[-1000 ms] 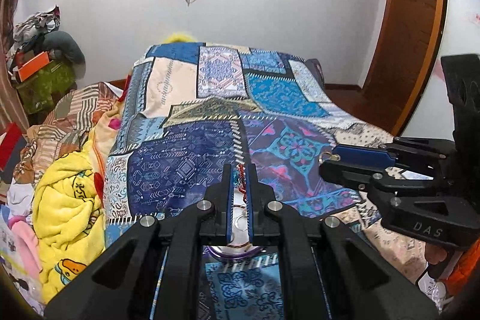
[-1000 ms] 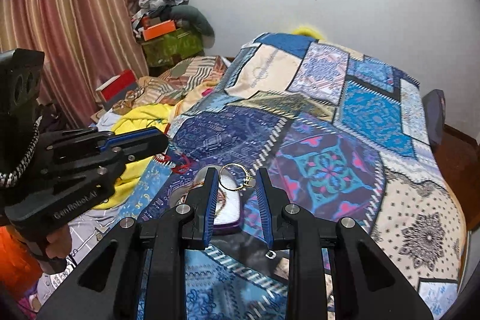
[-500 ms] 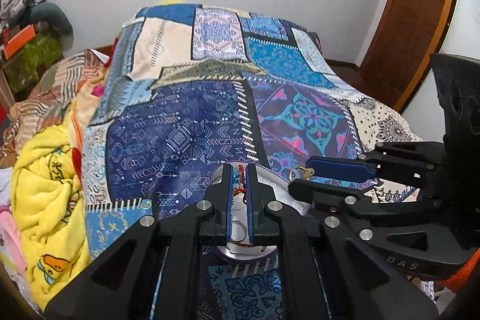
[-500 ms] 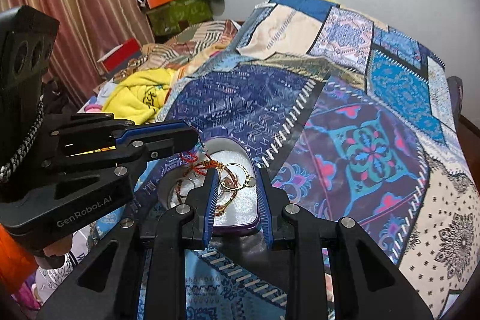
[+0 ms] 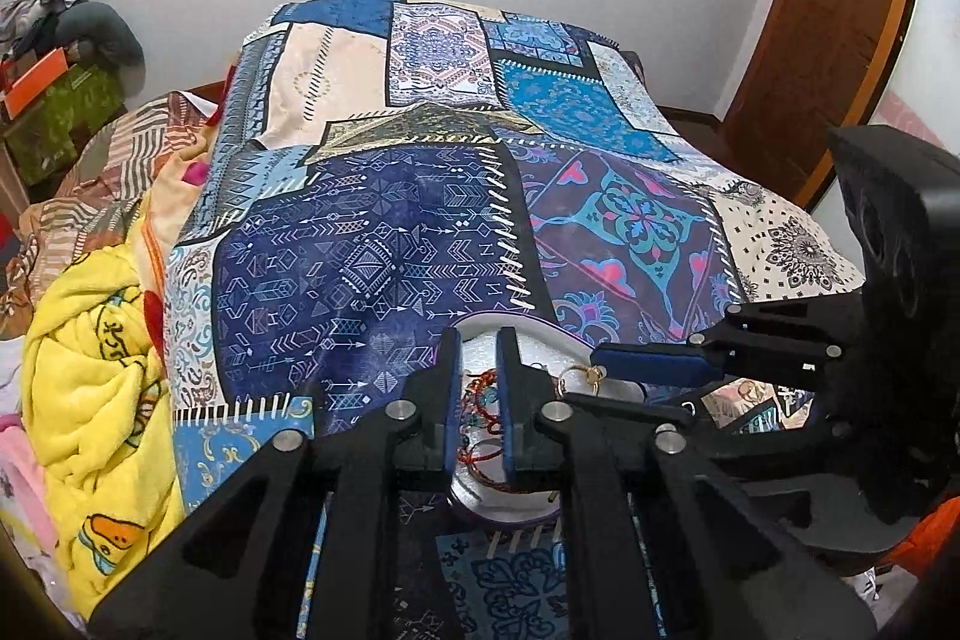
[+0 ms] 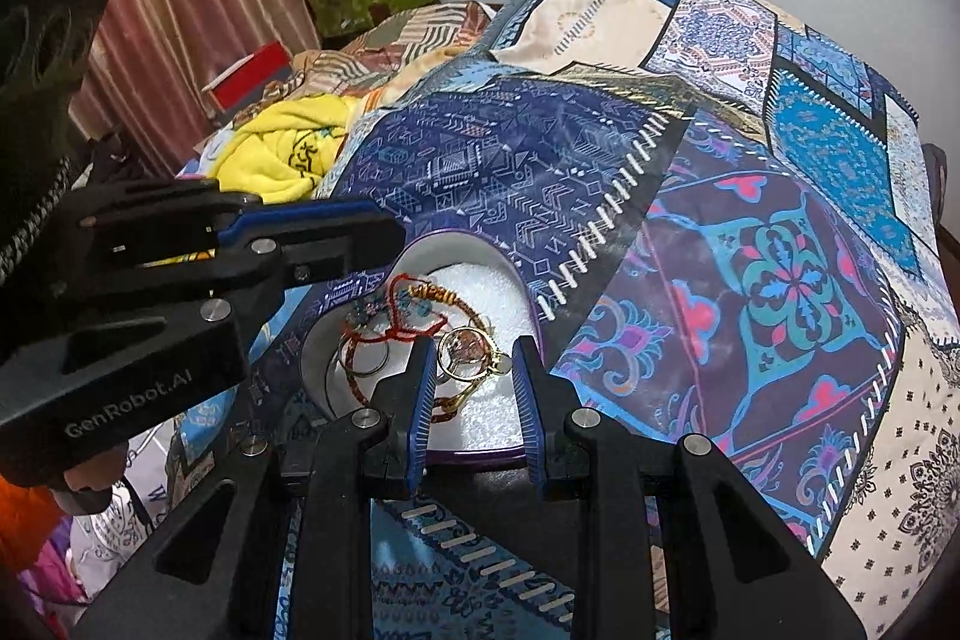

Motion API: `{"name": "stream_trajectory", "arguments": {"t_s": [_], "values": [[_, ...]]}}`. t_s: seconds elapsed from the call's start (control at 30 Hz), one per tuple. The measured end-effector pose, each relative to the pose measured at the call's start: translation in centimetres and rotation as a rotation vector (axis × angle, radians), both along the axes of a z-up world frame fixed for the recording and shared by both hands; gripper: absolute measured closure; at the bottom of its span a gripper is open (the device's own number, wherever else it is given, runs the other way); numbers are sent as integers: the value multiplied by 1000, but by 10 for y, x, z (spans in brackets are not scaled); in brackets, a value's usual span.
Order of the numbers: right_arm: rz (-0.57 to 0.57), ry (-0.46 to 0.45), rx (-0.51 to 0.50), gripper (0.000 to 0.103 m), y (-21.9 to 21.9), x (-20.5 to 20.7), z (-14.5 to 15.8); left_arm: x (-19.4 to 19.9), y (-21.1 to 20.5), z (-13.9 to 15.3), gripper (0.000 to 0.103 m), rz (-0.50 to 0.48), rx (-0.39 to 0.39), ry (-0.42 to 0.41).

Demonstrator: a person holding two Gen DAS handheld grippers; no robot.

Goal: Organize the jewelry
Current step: 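Lower both held pieces into the heart-shaped tin and release them, then move both grippers back over the remaining jewelry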

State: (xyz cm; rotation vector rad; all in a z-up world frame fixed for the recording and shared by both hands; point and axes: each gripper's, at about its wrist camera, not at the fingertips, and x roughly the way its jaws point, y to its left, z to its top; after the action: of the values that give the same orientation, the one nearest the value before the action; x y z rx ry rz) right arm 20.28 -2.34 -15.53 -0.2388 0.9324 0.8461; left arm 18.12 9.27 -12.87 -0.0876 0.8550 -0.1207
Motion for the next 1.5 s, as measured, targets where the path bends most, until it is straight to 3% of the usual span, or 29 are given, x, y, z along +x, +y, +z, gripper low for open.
{"name": "stream_trajectory", "arguments": {"t_s": [0.2,0.6,0.97,1.3,1.5], "values": [[-7,-17,-24,77,-1,0,3,-6,6,9,73,35,1,-25],[-112,-51,42,76,-43,-3,36,-24,1,34,73,62,21,-69],[-245,-104,52,75,-105,-18,58,-49,-33,49,69,10,41,-91],[-340,-104,3,75,-153,-29,49,-58,-62,28,66,-32,19,-30],[-345,-23,-29,75,-159,-28,20,-58,-79,2,66,-67,-2,40]]}}
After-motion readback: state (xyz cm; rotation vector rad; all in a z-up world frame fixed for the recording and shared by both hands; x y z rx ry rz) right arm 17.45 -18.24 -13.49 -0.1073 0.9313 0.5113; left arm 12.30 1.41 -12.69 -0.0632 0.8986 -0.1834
